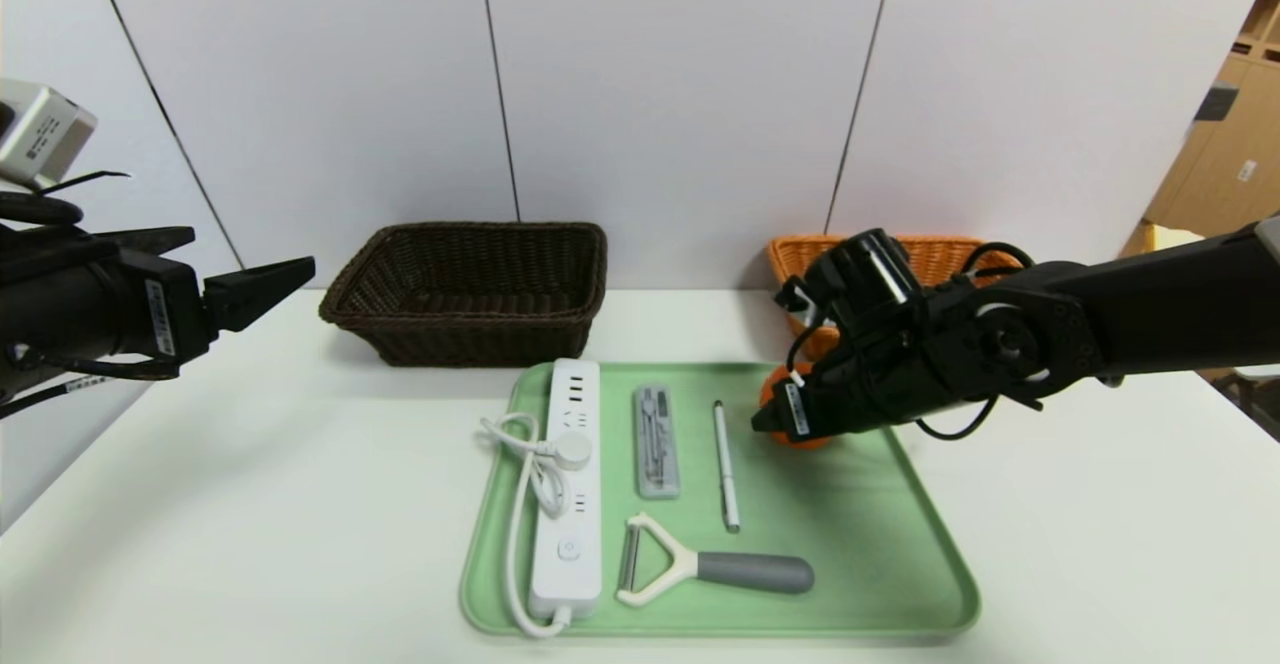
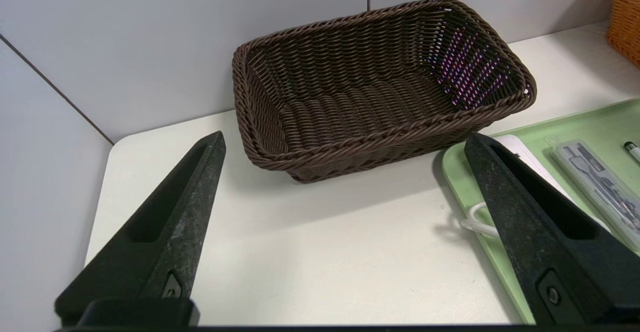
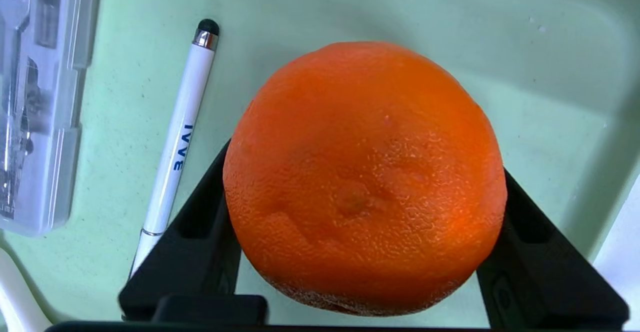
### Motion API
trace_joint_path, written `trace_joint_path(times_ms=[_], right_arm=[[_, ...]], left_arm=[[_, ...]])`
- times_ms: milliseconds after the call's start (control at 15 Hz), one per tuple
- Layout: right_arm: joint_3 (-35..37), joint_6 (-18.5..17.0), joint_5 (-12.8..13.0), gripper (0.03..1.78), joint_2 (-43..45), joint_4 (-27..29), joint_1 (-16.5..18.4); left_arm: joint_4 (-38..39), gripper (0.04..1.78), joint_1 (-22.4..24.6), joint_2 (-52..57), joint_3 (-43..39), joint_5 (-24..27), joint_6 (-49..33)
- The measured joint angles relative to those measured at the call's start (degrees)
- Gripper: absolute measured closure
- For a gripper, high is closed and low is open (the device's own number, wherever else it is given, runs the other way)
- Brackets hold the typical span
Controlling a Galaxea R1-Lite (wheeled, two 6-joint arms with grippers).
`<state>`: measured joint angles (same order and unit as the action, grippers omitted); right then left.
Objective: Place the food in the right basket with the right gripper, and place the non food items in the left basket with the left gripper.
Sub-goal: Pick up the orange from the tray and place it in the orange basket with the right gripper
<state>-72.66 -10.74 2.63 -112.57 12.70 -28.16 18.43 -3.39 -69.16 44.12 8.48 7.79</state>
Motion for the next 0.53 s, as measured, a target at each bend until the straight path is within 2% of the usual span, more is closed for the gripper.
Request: trace_joint_path(times_ms=[200,400,467,533], right_arm=[[0.91,0.02,-0.02,0.63,1.24,0.22,-0.2],[1.6,1.04,-0.32,0.63,6.58,-0.33,-2.46],[1.63,2.3,-0.38,0.64,9.12,-2.18,-3.25],[1.74,4.3,-0.44,0.64,11.54,-6.53,-3.71]], left_arm=[[0.0,0.13,0.01,0.13,-0.11,-0.06,-0.02],[0.0,0.13,0.06,0.17,-0.33,-0.17,-0.24],[0.0,0.13,0.06,0.28,-0.57,-0.15,-0.27],[0.02,0.13,0.06,0.41,-0.88,-0.11,-0.33]])
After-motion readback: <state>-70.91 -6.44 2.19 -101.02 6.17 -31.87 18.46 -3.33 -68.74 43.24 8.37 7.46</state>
